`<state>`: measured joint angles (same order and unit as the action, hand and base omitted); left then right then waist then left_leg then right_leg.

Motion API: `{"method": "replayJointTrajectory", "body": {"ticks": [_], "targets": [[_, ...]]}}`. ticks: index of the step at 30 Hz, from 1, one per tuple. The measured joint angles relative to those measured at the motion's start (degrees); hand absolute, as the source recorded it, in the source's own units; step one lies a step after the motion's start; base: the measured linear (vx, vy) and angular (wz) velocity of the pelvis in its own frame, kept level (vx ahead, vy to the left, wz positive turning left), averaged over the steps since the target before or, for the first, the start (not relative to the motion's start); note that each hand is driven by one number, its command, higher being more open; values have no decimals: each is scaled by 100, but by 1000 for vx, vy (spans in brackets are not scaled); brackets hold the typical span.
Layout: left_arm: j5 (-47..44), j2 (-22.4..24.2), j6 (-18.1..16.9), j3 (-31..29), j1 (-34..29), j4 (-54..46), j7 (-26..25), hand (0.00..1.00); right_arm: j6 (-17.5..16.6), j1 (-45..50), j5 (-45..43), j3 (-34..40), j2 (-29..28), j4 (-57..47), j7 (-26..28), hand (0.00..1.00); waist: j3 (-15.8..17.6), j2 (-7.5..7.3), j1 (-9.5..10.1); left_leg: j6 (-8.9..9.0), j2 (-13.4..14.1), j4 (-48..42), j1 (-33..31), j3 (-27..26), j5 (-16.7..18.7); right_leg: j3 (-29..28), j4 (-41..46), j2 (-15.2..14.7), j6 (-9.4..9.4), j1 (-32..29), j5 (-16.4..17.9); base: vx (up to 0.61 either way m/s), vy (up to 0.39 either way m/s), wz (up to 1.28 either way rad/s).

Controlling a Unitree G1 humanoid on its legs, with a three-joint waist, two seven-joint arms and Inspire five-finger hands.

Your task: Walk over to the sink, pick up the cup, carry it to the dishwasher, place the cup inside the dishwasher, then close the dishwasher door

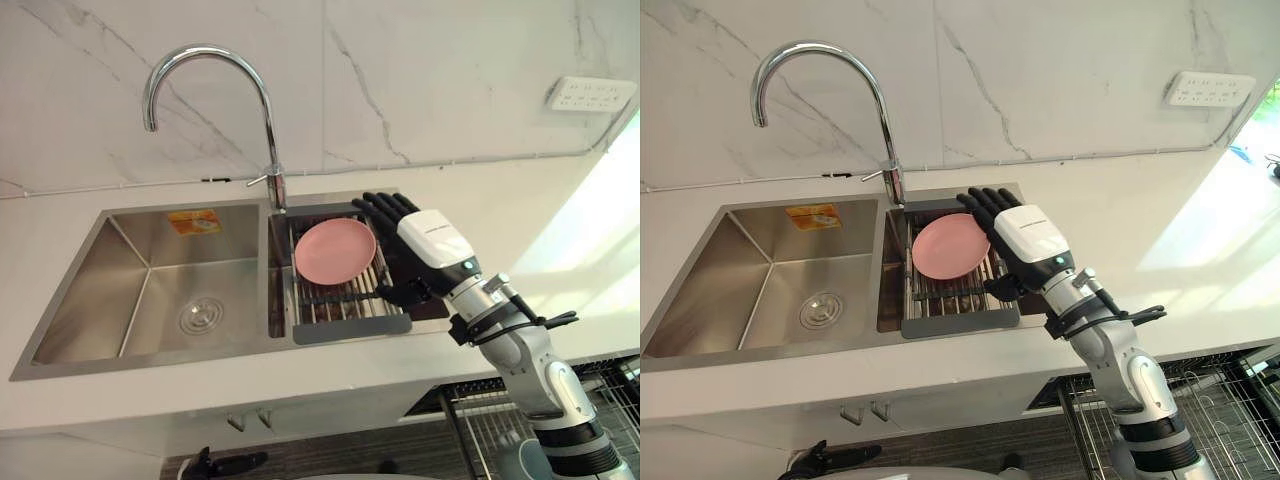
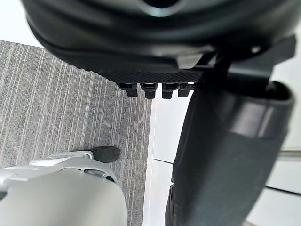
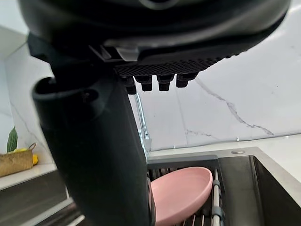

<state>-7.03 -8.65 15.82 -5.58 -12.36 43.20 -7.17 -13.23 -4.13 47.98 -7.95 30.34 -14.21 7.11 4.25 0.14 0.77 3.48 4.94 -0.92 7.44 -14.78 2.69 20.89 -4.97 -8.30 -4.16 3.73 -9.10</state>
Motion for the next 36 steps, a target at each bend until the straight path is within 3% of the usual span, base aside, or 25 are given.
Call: {"method": "replayJointTrajectory", "body": {"ticks": [7,15,20,28,36], "targets": [[0,-2,27,187,-1,36,-1,100,87,-142,642,-492,12,443,-11,100,-35,-16,9,2,-3,-5,-25,37,-2,30,-3,-6,1,8,0,0,0,1],[0,-73,20,374,2,87,-11,100,463,-511,1410,-1011,-118,1261,-737,100,-43,-32,89,-1,-20,-32,-30,170,-17,167,-21,-8,0,75,1,-10,8,8],[1,-75,3,381,13,221,-19,100,667,-790,1724,-1247,-218,1836,-861,100,-44,-67,111,-12,-51,11,-43,314,-76,298,-22,-38,-6,124,5,-15,12,13],[26,-104,-50,377,18,235,-22,100,1045,-1442,1742,-1619,-373,2899,-217,100,0,-181,273,-30,-96,101,-39,438,-174,433,-21,-76,-5,171,5,-9,16,9],[33,-104,-67,365,44,241,-30,100,1171,-1814,1916,-1940,-575,3434,296,100,32,-250,337,-15,-117,206,6,503,-227,498,-20,-90,-15,219,13,1,17,4]]}}
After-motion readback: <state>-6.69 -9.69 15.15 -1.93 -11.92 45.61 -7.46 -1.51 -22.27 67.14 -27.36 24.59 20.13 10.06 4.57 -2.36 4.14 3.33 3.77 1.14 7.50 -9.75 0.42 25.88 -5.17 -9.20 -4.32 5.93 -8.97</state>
